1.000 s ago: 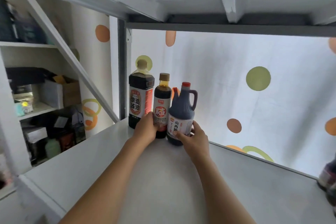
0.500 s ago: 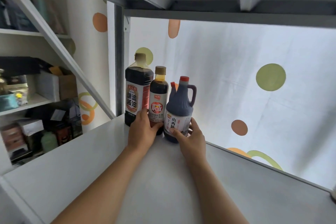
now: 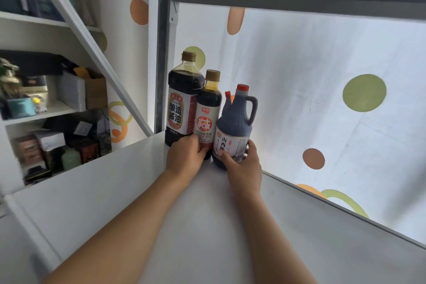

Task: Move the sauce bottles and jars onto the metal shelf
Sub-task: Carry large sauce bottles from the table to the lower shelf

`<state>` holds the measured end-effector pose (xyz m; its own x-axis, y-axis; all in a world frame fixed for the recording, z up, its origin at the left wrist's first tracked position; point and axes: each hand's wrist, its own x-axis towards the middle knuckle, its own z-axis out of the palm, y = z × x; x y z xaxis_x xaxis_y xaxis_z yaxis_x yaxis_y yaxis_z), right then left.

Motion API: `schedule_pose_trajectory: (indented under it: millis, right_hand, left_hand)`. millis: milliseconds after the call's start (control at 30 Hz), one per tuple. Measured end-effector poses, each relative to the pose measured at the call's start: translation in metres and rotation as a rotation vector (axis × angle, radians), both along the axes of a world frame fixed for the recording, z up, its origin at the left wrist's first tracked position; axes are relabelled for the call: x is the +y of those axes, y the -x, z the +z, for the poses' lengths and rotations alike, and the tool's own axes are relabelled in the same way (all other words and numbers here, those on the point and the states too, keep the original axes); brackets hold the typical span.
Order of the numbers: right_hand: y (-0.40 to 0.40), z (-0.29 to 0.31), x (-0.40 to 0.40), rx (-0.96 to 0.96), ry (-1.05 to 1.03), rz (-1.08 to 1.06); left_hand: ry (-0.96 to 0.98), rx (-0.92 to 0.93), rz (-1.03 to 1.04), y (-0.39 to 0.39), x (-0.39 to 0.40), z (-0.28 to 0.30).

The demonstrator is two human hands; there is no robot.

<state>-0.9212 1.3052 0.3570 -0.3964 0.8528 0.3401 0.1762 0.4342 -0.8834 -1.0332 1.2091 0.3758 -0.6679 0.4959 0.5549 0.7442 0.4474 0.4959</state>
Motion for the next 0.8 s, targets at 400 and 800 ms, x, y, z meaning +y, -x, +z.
schedule_pose_trajectory:
  millis: [400,800]
  right_hand:
    - [-0.061,0.014,-0.063,-0.58,-0.089,-0.027]
    - [-0.156,0.004,-0.259,-0.999,-0.345,0.124]
  left_hand:
    - [0.682,-0.054,-0.267,-0.067,-0.115,-0.014]
    - [0.385,0.051,-0.227,-0.165,-0.284,-0.046]
